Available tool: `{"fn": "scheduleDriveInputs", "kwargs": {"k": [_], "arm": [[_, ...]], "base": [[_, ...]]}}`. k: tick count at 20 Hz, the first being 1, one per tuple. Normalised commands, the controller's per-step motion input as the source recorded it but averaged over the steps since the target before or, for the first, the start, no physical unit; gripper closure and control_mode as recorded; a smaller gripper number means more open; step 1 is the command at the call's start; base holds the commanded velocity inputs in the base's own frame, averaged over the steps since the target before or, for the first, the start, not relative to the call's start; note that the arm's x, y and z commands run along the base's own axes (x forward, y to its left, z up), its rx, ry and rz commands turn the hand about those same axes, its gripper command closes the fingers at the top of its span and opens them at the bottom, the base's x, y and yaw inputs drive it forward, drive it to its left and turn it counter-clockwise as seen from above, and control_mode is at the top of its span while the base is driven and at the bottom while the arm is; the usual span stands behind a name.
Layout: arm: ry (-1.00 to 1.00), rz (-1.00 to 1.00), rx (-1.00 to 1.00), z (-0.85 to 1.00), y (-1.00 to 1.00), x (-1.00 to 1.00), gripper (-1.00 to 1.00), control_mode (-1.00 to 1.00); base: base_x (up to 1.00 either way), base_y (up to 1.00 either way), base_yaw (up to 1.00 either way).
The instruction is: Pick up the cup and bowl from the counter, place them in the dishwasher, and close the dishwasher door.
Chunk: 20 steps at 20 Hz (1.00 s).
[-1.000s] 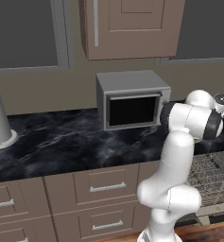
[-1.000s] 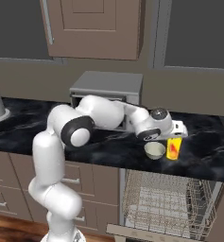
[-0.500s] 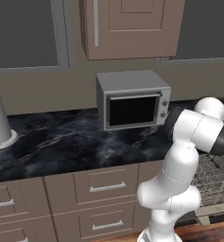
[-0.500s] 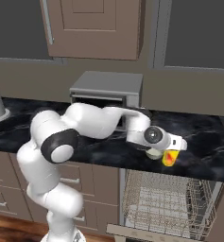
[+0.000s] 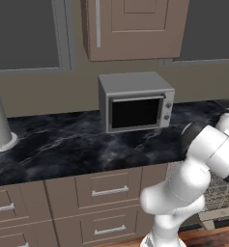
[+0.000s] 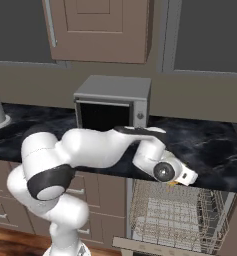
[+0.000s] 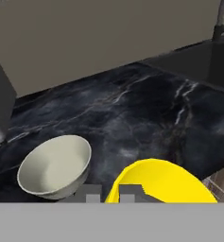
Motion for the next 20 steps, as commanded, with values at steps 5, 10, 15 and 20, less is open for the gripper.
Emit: {"fn": "scheduleDriveInputs", "kwargs": {"k": [5, 10, 15, 20], "arm": [[-0.07, -0.15, 0.45, 0.07, -0.22, -0.48, 1.00, -1.00], [0.00, -0.14, 0.41, 0.00, -0.21, -0.37, 1.00, -1.00], [0.00, -0.09, 0.22, -0.05, -0.15, -0.30, 1.00, -1.00], [0.00, 0.00, 0.04, -0.34, 0.00, -0.11, 1.00, -1.00]], "base": [[0.00, 0.00, 0.00], [0.00, 0.00, 0.00], [0.00, 0.00, 0.00], [0.00, 0.00, 0.00]]}}
